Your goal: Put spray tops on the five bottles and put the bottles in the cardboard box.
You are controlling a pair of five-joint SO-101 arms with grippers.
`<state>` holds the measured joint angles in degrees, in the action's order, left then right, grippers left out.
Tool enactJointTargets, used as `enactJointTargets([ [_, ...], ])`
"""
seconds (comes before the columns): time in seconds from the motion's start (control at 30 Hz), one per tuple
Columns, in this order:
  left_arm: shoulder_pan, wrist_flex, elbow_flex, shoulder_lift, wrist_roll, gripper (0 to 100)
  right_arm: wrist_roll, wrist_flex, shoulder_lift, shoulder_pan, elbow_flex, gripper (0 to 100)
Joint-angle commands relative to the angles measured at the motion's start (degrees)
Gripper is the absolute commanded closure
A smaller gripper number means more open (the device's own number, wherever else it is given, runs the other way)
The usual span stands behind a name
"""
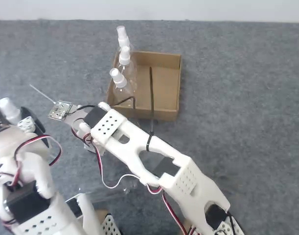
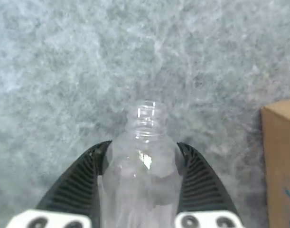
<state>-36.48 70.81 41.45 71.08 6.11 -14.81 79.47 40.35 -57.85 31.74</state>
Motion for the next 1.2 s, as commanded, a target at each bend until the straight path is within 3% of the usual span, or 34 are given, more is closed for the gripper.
enactJointTargets([
  [0.0, -0.3, -1.1, -0.4, 0.9, 0.4, 99, 0.7, 4.6, -8.0, 1.1, 3.4, 96.5],
  [0.27, -0.3, -1.2, -0.4, 0.9, 0.6, 99, 0.8, 16.8, -14.1, 2.9, 3.2, 96.5],
  [0.57, 0.0, -1.2, -0.4, 0.9, 2.4, 99, 1.1, 22.3, -20.4, 5.7, 3.2, 96.5],
  [0.83, 0.1, -1.2, -0.3, 0.9, 2.5, 99, 5.4, 23.3, -28.1, 7.3, 0.6, 96.5],
  [1.17, 0.1, -1.1, -0.3, 0.9, 2.4, 99, 5.5, 19.1, -45.8, 9.5, -18.9, 96.5],
])
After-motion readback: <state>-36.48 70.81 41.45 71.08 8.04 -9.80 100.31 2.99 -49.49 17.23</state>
